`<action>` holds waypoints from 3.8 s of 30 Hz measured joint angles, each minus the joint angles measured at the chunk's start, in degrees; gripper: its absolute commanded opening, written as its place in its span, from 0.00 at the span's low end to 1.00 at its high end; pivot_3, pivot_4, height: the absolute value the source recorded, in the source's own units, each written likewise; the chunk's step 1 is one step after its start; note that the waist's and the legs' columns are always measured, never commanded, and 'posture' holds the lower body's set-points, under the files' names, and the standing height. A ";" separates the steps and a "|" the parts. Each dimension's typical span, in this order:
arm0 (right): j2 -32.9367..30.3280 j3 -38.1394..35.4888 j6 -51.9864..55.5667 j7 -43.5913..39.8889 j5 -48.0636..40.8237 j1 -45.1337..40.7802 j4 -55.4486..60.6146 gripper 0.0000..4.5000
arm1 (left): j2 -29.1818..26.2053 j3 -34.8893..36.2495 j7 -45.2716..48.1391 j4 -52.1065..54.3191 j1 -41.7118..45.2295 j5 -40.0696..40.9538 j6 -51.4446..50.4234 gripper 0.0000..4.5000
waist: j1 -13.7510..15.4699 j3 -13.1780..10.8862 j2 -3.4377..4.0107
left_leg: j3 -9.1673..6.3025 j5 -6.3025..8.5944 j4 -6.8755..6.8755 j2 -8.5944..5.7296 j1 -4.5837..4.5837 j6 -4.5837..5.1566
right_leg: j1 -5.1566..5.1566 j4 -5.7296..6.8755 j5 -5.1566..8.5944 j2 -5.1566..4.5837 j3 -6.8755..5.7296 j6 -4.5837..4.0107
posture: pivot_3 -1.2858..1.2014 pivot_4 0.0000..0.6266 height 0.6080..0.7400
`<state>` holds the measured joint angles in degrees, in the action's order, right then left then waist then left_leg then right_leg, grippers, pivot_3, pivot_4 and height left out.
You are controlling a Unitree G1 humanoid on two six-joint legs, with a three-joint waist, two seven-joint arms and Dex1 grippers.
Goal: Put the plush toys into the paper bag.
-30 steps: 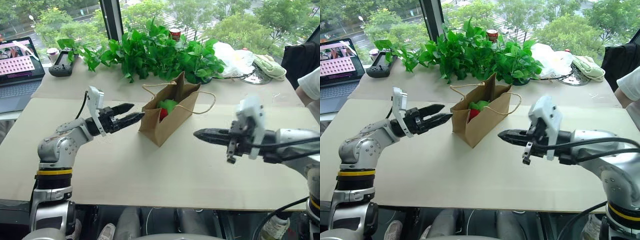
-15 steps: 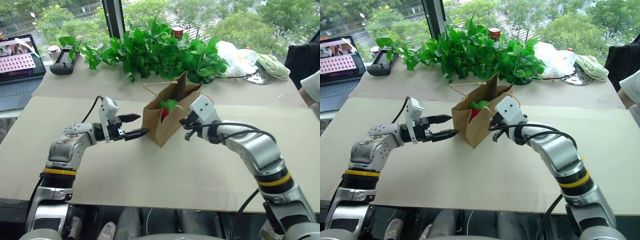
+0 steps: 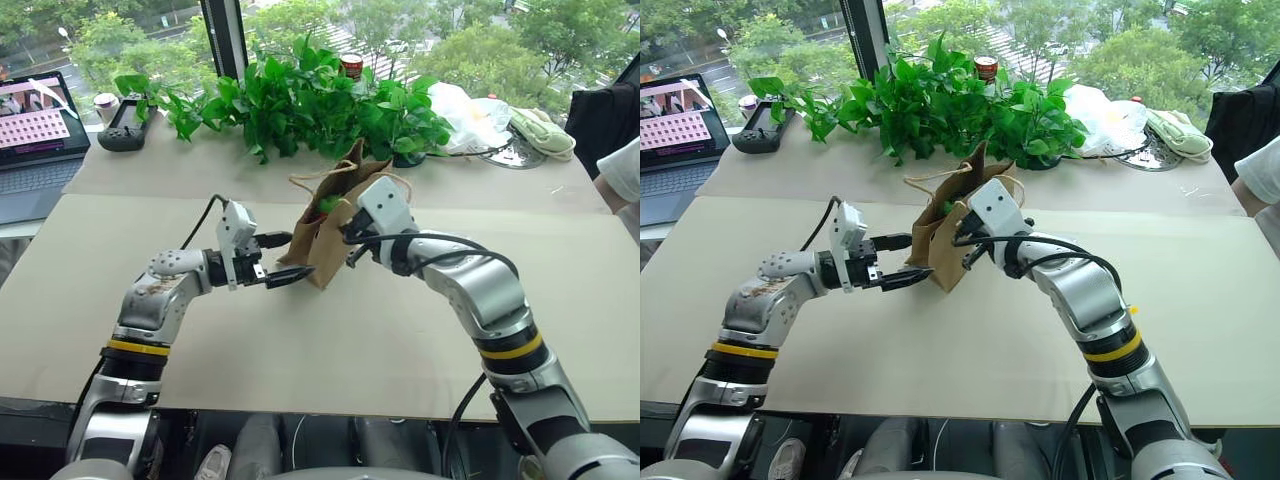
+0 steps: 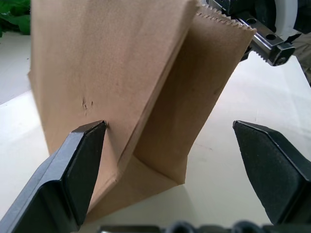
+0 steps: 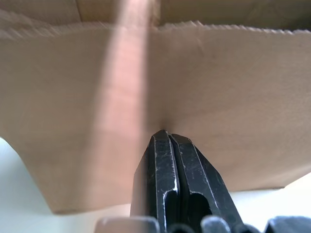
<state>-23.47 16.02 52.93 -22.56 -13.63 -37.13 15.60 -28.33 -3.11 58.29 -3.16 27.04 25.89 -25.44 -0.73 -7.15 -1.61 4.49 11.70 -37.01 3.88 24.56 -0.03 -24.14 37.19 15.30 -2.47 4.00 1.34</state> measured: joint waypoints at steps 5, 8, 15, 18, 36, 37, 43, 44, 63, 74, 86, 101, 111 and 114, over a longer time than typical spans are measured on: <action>0.91 0.00 0.01 -0.06 0.91 0.00 -0.39 0.00 | 2.83 -0.01 -3.85 0.00 -0.02 -2.21 1.87 1.00 | 0.02 0.00 0.00 | 0.00 0.00 0.00 0.00 0.02 0.00 | 0.00 -0.01 0.00 -0.01 0.00 0.00 | 0.52 0.24 0.79; 1.39 -0.01 0.01 -0.23 1.17 0.00 -0.41 0.00 | 4.52 -0.02 -6.02 0.32 -0.15 -3.01 2.04 1.00 | 0.00 0.00 0.00 | 0.00 0.00 0.00 0.00 0.01 0.00 | 0.00 0.00 0.00 0.00 0.00 0.00 | 0.52 0.24 0.79; 2.30 -0.01 0.01 -0.57 1.65 0.00 -0.77 0.00 | 9.11 -0.25 -14.36 4.77 -1.96 -5.80 3.12 1.00 | 0.00 0.00 0.00 | -0.01 0.00 0.00 -0.01 0.01 0.00 | 0.02 0.00 -0.01 -0.01 0.01 -0.01 | 0.52 0.24 0.79; 2.43 -0.01 0.02 -0.71 1.71 0.00 -1.06 0.00 | 9.91 -0.83 -17.61 5.05 -2.69 -8.52 4.59 1.00 | -0.01 0.00 0.00 | -0.01 0.00 0.00 0.00 -0.02 0.00 | 0.02 0.01 -0.01 0.00 0.01 -0.01 | 0.52 0.24 0.79; 2.83 -0.01 0.02 -1.01 1.85 0.00 -1.18 0.00 | 13.18 -2.72 -24.05 4.34 -3.39 -14.81 10.57 0.40 | 0.02 0.00 0.00 | -0.01 0.00 0.00 -0.01 -0.02 0.00 | 0.04 0.00 -0.01 -0.01 0.01 -0.01 | 0.52 0.24 0.79; 2.83 -0.01 0.02 -1.01 1.85 0.00 -1.18 0.00 | 13.19 -2.71 -24.06 4.33 -3.39 -14.80 10.57 0.33 | 0.02 0.00 0.00 | -0.01 0.00 0.01 -0.01 -0.02 0.00 | 0.03 0.00 -0.01 -0.01 0.01 -0.01 | 0.52 0.24 0.79; 2.82 -0.01 0.03 -1.01 1.94 0.00 -1.18 0.00 | 13.47 -2.67 -24.09 4.15 -3.39 -14.77 10.59 0.01 | 0.01 0.00 0.00 | -0.01 0.00 0.01 -0.01 -0.02 0.00 | 0.03 0.00 -0.01 -0.01 0.00 -0.01 | 0.52 0.24 0.79; 2.82 -0.01 0.03 -1.01 1.95 0.00 -1.18 0.00 | 13.55 -2.67 -24.08 3.99 -3.39 -14.76 10.65 0.01 | 0.01 0.00 0.01 | -0.01 0.00 0.01 -0.01 -0.02 0.00 | 0.04 0.00 -0.01 -0.01 0.00 -0.01 | 0.52 0.24 0.79; -0.99 0.01 2.64 -3.46 1.63 0.54 5.79 0.00 | 15.38 -2.01 -24.56 0.16 -2.16 -14.60 12.28 0.01 | 0.01 0.00 0.00 | 0.00 0.00 0.01 -0.01 -0.12 0.00 | 0.12 -0.01 -0.01 -0.01 0.01 -0.01 | 0.52 0.24 0.79; -14.27 -20.30 4.01 -19.22 -14.24 13.39 18.43 0.00 | 14.60 0.36 -23.65 -3.44 -0.07 -13.13 12.67 0.01 | 0.65 0.00 -0.01 | -0.07 0.02 0.02 -0.04 -0.23 0.03 | 0.35 -0.14 0.00 -0.02 -0.01 0.00 | 0.52 0.24 0.79; -22.08 -29.63 0.94 -31.14 -25.88 14.36 13.45 0.00 | -6.08 6.61 6.46 -3.30 4.70 3.88 3.79 0.01 | -0.34 -0.04 0.02 | -0.40 0.01 0.07 -0.06 -0.33 0.02 | 0.32 -0.11 -0.03 0.23 0.04 -0.06 | 0.52 0.24 0.79; -28.66 -27.78 -2.12 -34.74 -26.88 16.37 11.90 0.00 | -9.80 -1.31 31.40 -13.90 10.01 -1.33 16.74 0.01 | 0.44 -0.07 0.04 | -0.35 0.01 0.03 -0.07 -0.23 0.03 | 0.25 -0.11 0.00 0.21 0.03 -0.09 | 0.52 0.24 0.79; -30.22 -27.75 -2.47 -34.72 -26.97 16.73 10.81 0.00 | -3.80 -2.54 31.43 -23.75 11.44 -6.03 30.33 0.01 | 0.45 -0.07 0.04 | -0.37 0.01 -0.02 -0.07 -0.23 0.03 | 0.29 -0.09 0.00 0.21 0.04 -0.09 | 0.52 0.24 0.79; -30.24 -27.74 -2.47 -34.68 -26.97 16.72 10.76 0.00 | -2.92 -2.54 30.98 -25.16 11.98 -6.32 30.48 0.01 | 0.51 -0.07 0.04 | -0.38 0.01 -0.02 -0.07 -0.22 0.03 | 0.28 -0.09 0.00 0.21 0.04 -0.09 | 0.52 0.24 0.79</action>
<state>-53.71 -11.72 50.46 -57.23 -40.60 -20.41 26.37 -31.24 -5.65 89.27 -28.32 39.03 19.58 5.04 -0.22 -7.21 -1.56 4.11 11.71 -37.03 3.81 24.33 0.00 -23.86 37.10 15.30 -2.26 4.03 1.25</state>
